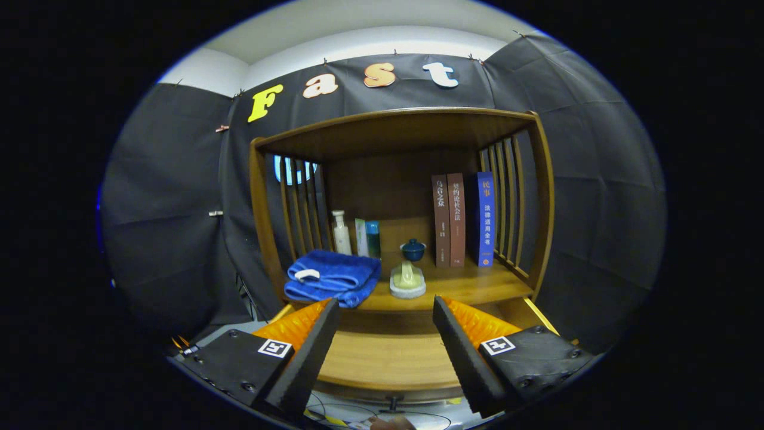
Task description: Pull open the drawer, take out the items inside it, and place them on the countertop above the cabinet.
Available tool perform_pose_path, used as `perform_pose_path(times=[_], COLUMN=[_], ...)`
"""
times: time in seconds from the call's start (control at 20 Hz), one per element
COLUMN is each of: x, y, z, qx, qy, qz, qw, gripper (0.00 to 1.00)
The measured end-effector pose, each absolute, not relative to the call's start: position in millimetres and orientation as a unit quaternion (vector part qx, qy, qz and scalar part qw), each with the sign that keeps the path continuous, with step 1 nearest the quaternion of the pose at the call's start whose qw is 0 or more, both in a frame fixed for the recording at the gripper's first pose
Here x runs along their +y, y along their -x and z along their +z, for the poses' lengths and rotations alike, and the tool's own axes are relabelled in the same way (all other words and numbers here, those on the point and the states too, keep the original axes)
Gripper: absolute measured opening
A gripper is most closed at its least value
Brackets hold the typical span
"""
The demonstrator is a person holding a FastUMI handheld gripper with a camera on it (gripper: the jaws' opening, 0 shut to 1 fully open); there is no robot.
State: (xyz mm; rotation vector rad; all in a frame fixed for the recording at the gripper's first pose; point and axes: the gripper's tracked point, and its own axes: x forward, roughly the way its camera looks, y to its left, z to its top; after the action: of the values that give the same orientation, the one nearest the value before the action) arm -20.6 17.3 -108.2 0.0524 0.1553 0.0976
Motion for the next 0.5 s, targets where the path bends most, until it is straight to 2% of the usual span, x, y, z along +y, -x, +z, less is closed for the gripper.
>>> perform_pose_path(times=[0.2,0.5], x=[17,12], y=[55,71], z=[-146,-213], qx=[0.065,0.084], qy=[-0.019,-0.031], qz=[0.048,0.033], qw=[0.997,0.995], gripper=[0.99,0.99])
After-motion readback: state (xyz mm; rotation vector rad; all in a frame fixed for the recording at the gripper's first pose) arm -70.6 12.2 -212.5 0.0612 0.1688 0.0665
